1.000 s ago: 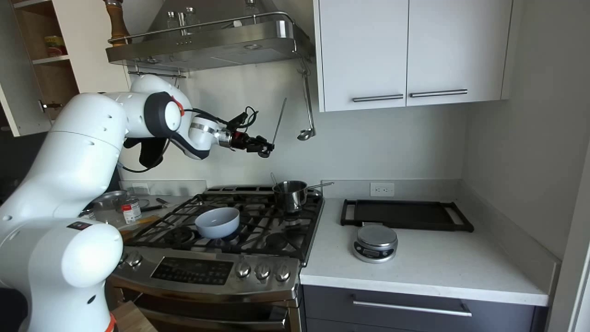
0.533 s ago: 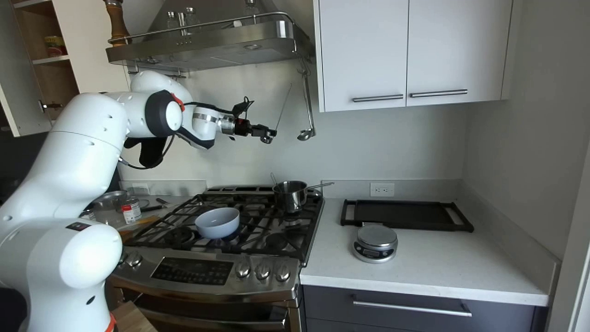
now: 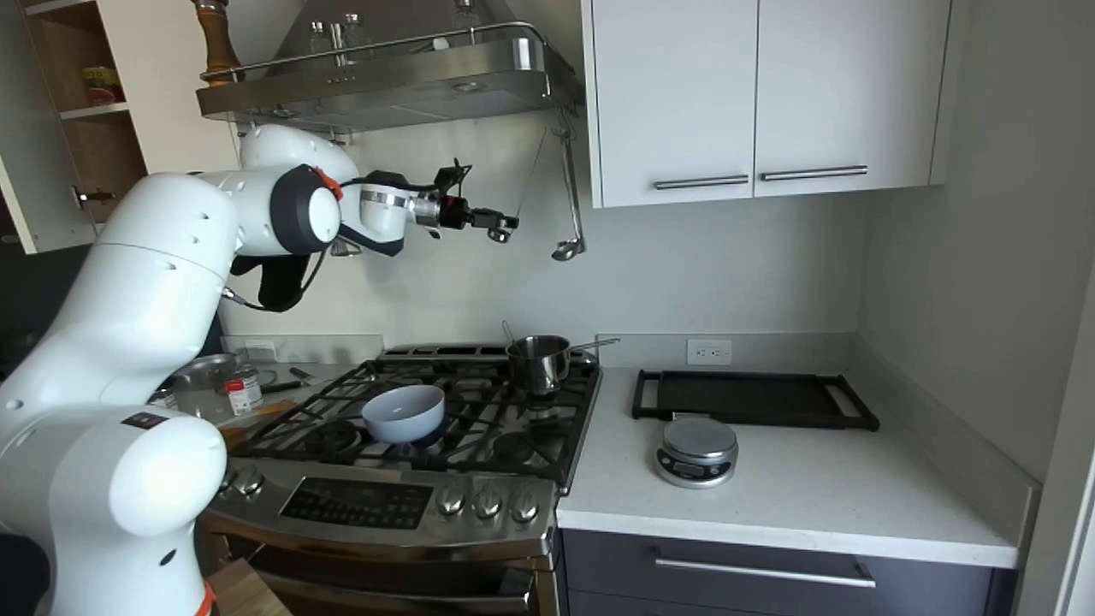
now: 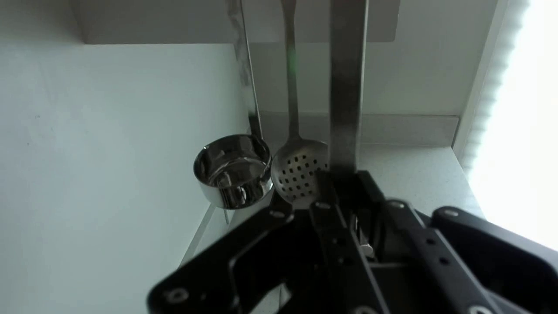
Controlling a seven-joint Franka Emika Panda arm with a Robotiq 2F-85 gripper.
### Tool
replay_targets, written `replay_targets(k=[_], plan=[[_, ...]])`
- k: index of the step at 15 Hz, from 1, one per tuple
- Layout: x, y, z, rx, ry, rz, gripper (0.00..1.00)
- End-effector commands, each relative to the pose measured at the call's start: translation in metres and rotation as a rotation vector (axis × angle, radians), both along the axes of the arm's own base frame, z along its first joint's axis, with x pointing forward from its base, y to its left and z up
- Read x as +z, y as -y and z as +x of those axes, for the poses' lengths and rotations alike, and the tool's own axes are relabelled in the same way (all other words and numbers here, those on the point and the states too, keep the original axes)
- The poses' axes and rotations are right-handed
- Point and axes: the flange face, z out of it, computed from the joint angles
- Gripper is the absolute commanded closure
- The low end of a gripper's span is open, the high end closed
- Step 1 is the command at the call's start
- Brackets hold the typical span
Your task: Hang the cooking spoon on the hook
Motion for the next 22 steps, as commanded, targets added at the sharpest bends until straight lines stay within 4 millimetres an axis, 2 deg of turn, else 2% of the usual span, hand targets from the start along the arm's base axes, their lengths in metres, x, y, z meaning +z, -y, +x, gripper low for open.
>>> replay_targets(k=[1,13,22], plan=[[0.009,0.0,0.001,-0.018,0.007,-0.042,0.96],[0.031,0.014,0.009,-0.017,-0.002,-0.051,0.96],[0.025,0.023,0.018,-0.017,-0.045,-0.066,0.96]])
